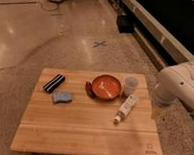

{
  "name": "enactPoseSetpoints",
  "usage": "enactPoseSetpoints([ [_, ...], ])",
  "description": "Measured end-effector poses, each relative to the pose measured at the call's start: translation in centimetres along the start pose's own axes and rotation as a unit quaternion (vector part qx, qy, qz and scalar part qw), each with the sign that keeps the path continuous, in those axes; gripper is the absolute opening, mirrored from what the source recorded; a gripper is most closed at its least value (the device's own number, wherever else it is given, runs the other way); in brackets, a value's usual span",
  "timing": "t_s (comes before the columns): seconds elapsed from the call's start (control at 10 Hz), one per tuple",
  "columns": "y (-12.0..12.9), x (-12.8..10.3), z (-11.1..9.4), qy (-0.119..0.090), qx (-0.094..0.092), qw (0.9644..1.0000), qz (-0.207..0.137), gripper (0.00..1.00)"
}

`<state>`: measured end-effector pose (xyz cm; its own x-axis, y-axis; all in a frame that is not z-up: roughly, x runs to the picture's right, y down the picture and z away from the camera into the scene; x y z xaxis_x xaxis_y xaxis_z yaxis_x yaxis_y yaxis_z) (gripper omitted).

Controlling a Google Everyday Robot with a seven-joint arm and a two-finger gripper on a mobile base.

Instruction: Wipe the white sponge on the table

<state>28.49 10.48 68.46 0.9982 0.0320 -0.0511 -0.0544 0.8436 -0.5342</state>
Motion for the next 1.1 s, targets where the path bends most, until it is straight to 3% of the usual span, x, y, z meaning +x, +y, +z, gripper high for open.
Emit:
enactPoseSetpoints([
  [0.8,0.0,-0.2,0.0,0.0,0.0,1.0,-0.002,0.65],
  [1.1,-1.2,-6.6,0.5,-0.011,0.009,0.9985,-0.053,0.65],
])
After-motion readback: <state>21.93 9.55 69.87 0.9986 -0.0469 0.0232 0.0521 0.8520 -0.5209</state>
